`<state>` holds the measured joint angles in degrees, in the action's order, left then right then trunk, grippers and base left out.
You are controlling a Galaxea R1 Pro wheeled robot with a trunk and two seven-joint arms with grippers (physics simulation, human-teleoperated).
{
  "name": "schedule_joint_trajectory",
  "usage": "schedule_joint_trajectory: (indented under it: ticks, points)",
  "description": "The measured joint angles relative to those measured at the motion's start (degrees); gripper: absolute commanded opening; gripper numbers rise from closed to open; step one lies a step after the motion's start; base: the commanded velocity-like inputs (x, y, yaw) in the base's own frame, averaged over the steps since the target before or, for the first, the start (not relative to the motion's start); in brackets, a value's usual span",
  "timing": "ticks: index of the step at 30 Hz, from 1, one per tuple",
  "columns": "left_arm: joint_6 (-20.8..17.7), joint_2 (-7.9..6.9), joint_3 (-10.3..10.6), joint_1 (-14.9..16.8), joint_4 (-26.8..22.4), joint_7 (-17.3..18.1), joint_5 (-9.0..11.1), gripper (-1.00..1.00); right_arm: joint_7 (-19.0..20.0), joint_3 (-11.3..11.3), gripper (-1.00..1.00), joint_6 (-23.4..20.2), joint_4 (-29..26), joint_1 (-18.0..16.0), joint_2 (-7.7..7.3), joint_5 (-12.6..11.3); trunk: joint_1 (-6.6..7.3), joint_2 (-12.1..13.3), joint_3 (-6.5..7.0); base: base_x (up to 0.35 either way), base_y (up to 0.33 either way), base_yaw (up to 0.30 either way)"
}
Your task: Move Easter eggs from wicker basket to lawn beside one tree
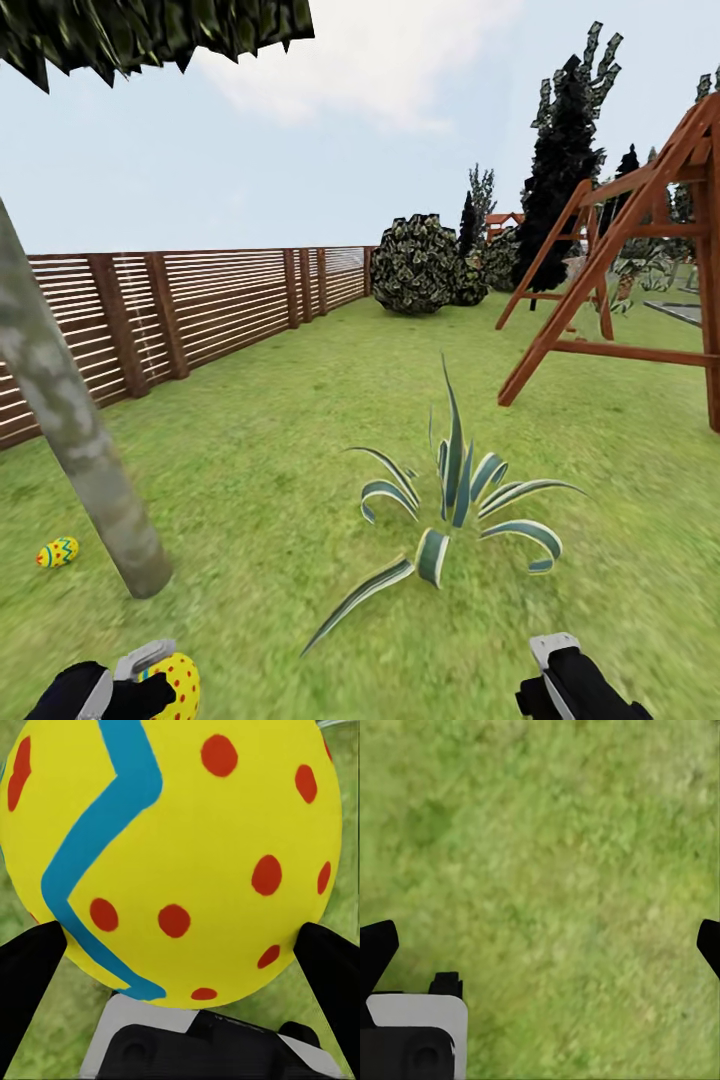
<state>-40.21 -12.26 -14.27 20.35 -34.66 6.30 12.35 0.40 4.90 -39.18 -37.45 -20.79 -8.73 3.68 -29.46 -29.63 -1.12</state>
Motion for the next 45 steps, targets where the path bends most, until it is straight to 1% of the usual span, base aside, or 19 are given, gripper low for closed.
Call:
schedule_joint_trajectory:
  ticks: [2,3,14,15,17,18,20,21,23,26,30,32,36,41,45]
  points:
    - [-1.6,0.23,0.1,0.1,0.2,-0.1,0.1,-1.00,0.0,0.0,1.00,0.0,0.0,0.0,-0.06,0.0,-0.02,0.0,0.00,0.047,0.000,0.000]
    - [-1.8,0.28,0.2,0.1,0.3,-0.1,0.0,-1.00,0.0,0.0,1.00,0.0,0.0,0.0,-0.07,0.0,-0.02,0.0,0.00,0.016,0.000,0.000]
    - [-1.8,0.45,0.5,0.1,1.1,-0.2,0.0,-1.00,0.0,0.0,1.00,0.0,0.0,0.0,-0.06,0.0,-0.03,0.0,0.00,0.001,0.000,0.000]
    - [-1.8,0.49,0.5,0.1,1.6,-0.2,0.0,-1.00,0.0,0.0,1.00,-0.1,0.0,0.0,-0.07,0.0,-0.03,0.0,0.00,0.000,0.000,0.000]
    - [-2.1,0.40,0.6,0.1,7.4,0.0,-0.2,-1.00,0.0,0.0,1.00,-0.2,0.0,0.0,-0.06,0.0,-0.03,0.0,-0.01,0.000,0.000,0.000]
    - [-2.2,0.13,0.5,0.1,9.9,0.1,-0.2,-1.00,0.0,0.1,1.00,-0.2,0.0,0.0,0.01,0.0,-0.03,0.0,-0.01,0.000,0.000,0.000]
    - [-2.3,-0.99,0.6,0.1,12.1,0.0,-0.1,-1.00,0.0,0.1,1.00,-0.3,0.0,0.0,0.10,0.1,-0.03,0.0,0.00,0.000,0.000,0.000]
    - [-2.2,-1.68,0.6,0.1,13.2,0.0,-0.2,-1.00,0.0,0.1,1.00,-0.3,-0.2,0.0,0.08,0.1,-0.03,0.0,0.00,0.000,0.000,0.000]
    - [-2.2,-3.57,0.6,0.1,14.0,0.1,-0.3,-1.00,0.0,0.3,1.00,-0.6,-2.1,0.0,0.02,0.1,-0.03,0.0,0.00,0.000,0.000,0.000]
    - [-2.3,-4.38,0.6,0.1,14.0,0.0,-0.1,-1.00,0.0,0.4,1.00,-0.7,-2.7,0.0,0.12,0.1,-0.03,0.0,0.00,0.000,0.000,0.000]
    - [-2.2,-4.23,0.6,0.1,13.8,0.1,0.0,-1.00,0.0,0.3,1.00,-0.7,-2.8,0.0,0.04,0.1,-0.03,0.0,0.00,0.000,0.000,0.000]
    - [-2.2,-4.40,0.6,0.1,13.4,0.2,0.1,-1.00,0.0,0.3,1.00,-0.7,-2.8,0.0,0.06,0.1,-0.03,0.0,0.00,0.000,0.000,0.000]
    - [-2.5,-4.55,0.5,0.1,9.0,0.2,0.2,-1.00,0.0,0.4,1.00,-0.7,-2.8,0.0,0.33,0.1,-0.03,0.0,0.00,0.000,0.000,0.000]
    - [-3.0,-4.73,0.4,0.1,6.9,0.1,0.1,-1.00,0.0,0.4,1.00,-0.6,-2.7,0.0,0.50,0.2,-0.03,0.0,0.00,0.000,0.000,0.000]
    - [-4.7,-4.59,0.4,0.1,6.1,0.0,0.1,-1.00,0.0,0.5,1.00,-0.6,-2.7,0.0,0.52,0.2,-0.03,0.0,0.00,0.000,0.000,0.000]
